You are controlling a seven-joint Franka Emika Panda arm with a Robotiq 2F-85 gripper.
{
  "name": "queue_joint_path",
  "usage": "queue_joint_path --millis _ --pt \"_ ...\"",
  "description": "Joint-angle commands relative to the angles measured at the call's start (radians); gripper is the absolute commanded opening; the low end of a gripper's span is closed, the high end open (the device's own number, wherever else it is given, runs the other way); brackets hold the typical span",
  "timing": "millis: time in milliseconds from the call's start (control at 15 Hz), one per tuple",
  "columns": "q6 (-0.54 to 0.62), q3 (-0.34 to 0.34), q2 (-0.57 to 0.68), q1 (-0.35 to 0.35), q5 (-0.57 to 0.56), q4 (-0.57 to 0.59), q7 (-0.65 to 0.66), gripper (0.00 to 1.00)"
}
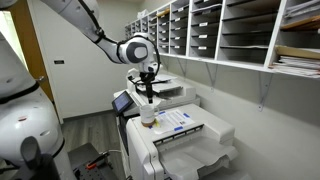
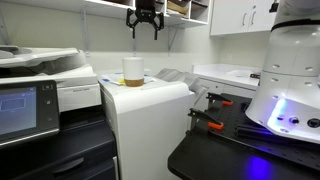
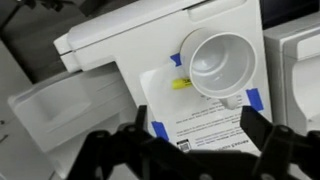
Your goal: Place the yellow marker in the white mug
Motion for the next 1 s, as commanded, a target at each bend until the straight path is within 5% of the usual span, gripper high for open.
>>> queue_joint_path --millis 0,933 --pt "0.063 -0.019 0.077 0.005 0.039 0.032 0.152 1.0" --pt "0.322 -0.136 0.275 0.023 0.046 0.03 0.78 1.0"
